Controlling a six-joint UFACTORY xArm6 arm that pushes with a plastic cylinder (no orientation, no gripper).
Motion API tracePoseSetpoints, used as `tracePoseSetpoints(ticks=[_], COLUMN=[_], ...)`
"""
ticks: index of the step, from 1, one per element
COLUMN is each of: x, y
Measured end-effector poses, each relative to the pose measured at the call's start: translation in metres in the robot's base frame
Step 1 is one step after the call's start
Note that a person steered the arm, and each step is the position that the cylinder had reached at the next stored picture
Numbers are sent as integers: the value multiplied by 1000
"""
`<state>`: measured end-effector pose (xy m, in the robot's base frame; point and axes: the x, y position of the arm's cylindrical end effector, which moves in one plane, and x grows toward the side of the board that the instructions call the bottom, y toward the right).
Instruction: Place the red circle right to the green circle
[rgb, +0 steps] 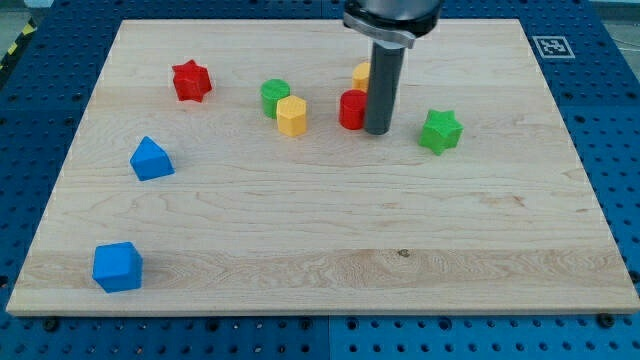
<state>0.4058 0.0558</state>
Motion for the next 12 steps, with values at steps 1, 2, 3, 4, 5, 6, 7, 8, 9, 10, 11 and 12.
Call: tracePoseSetpoints(ticks=[1,2,3,4,5,6,7,8,9,10,11,12], x=[-3,-22,-46,-64,-69,-69,-61,-45,-28,-11,6,12], y=[-13,-15,-15,-15,-21,-36,-48,-48,-48,-48,-48,-50])
